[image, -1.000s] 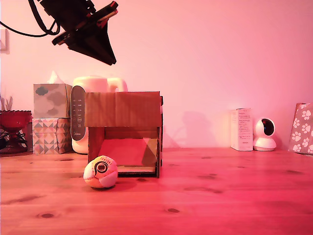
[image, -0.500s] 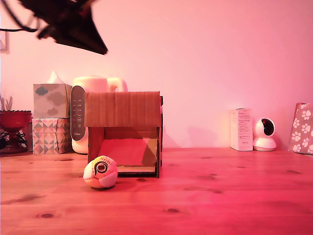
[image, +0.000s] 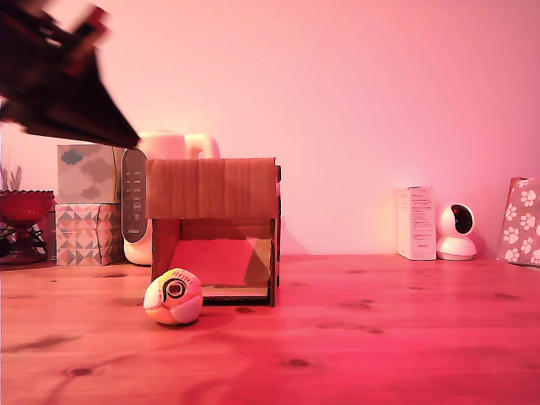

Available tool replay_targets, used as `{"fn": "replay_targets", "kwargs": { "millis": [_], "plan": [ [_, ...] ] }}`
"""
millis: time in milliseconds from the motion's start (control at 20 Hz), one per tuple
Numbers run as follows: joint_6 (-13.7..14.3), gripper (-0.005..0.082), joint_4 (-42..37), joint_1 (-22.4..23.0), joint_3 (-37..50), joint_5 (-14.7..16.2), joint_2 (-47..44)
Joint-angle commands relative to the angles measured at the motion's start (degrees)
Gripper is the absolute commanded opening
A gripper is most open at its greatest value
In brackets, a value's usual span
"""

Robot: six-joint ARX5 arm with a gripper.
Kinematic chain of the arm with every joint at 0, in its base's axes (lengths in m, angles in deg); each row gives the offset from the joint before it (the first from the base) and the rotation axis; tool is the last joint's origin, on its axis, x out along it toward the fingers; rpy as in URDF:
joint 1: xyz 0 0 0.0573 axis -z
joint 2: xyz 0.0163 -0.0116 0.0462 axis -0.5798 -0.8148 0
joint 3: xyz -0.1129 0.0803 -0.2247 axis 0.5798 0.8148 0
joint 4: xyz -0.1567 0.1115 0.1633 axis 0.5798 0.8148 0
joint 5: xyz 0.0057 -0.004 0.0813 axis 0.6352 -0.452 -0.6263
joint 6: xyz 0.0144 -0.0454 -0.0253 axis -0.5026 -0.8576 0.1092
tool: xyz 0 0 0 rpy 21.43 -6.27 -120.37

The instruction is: Drop the footbag into the cardboard dice tower

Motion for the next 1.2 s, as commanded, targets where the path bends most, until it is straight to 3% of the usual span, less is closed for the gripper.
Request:
{"fn": "replay_targets", "kwargs": {
  "millis": [0, 400, 650, 700, 750, 850, 900, 1150],
  "plan": [
    [-0.28, -0.0016, -0.66, -0.07, 3.63, 0.0, 2.34],
    [-0.28, -0.0016, 1.07, -0.02, 6.34, 0.02, 0.59],
    [-0.24, -0.0011, -3.37, 0.0, 6.34, 0.04, -5.25],
    [-0.24, 0.0026, -4.9, 0.0, 6.34, 0.09, -7.1],
    [-0.26, 0.0159, -6.69, 0.0, 6.34, 0.24, -8.94],
    [-0.42, 0.0627, -10.27, -0.02, 6.34, -0.2, -11.69],
    [-0.46, 0.0791, -11.41, -0.02, 6.34, -0.17, -12.7],
    [0.02, 0.0769, -18.97, 0.37, 6.34, 0.02, -16.96]
  ]
}}
